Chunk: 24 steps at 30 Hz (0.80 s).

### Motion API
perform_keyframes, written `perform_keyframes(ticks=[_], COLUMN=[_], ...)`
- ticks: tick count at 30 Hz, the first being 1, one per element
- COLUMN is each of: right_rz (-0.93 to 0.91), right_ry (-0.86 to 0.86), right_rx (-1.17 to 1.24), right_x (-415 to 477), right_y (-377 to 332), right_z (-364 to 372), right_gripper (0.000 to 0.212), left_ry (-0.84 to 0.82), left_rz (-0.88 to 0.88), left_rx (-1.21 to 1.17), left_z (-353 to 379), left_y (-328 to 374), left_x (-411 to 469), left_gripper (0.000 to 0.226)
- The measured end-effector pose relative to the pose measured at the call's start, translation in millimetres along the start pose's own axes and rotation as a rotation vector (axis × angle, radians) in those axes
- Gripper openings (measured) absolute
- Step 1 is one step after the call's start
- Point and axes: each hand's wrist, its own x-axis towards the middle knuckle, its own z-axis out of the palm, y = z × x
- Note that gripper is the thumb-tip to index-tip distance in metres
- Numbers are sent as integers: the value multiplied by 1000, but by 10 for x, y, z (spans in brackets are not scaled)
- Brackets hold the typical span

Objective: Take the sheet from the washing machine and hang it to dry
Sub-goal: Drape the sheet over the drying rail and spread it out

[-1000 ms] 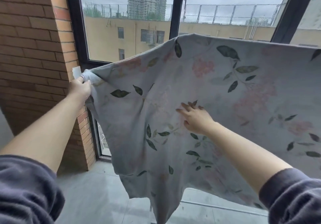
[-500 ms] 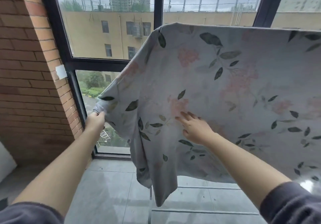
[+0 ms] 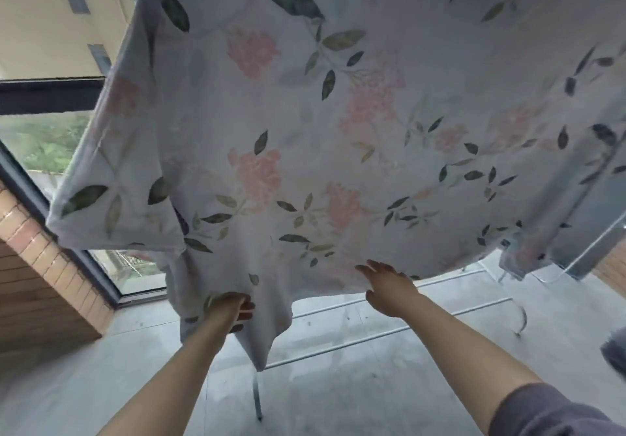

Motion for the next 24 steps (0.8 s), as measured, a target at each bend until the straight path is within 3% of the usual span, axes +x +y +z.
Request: perform_keyframes(ticks=[7, 14, 18, 24], right_rz=[85, 140, 67, -226], right_ry=[-49, -163, -151, -96], right_rx=[81, 99, 162, 254], right_x=[37, 171, 352, 530], right_y=[1313, 2274, 2224, 1241], right_z=[287, 412, 307, 142], right_gripper=[61, 59, 60, 57], left_ry=[-62, -77, 27, 149], left_rz=[46, -82, -99, -89], left_rx=[0, -19, -88, -341], left_z=[1396, 2302, 2205, 1782], left_y=[45, -293, -278, -221], left_x=[-67, -112, -38, 124], left_gripper=[16, 15, 15, 13])
